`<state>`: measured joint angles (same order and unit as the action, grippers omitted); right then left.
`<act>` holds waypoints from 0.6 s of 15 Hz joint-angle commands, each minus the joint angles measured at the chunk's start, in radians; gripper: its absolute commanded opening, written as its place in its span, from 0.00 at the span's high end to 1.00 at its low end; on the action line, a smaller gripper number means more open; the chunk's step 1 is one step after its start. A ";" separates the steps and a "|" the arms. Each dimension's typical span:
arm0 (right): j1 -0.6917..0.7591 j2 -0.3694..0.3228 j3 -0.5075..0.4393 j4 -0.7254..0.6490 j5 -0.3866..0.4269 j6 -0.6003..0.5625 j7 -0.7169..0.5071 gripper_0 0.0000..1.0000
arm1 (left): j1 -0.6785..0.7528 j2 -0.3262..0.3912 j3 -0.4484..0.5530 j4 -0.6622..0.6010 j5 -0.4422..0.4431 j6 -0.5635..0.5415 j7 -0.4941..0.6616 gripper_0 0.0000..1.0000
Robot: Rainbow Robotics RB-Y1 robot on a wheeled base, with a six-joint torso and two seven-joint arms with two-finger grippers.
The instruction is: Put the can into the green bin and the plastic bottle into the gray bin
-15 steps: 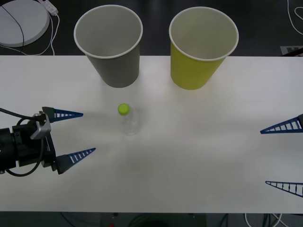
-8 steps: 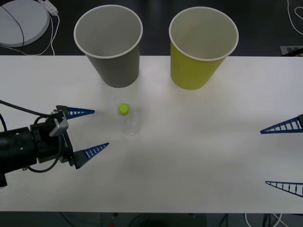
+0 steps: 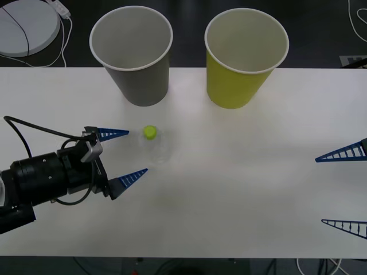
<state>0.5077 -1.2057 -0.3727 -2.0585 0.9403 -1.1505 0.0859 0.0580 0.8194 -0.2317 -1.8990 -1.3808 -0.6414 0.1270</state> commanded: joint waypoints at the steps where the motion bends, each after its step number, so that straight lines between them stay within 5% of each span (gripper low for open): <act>1: 0.000 0.000 0.000 0.000 0.000 0.000 0.000 0.00 | -0.038 -0.031 -0.023 0.029 -0.035 0.009 0.014 0.00; 9: 0.000 0.000 0.000 0.000 0.000 0.000 0.000 0.00 | -0.090 -0.170 -0.026 0.061 -0.193 0.008 0.066 0.00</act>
<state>0.5077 -1.2057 -0.3727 -2.0585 0.9403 -1.1505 0.0859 -0.0285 0.6597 -0.2575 -1.8379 -1.5580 -0.6331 0.1858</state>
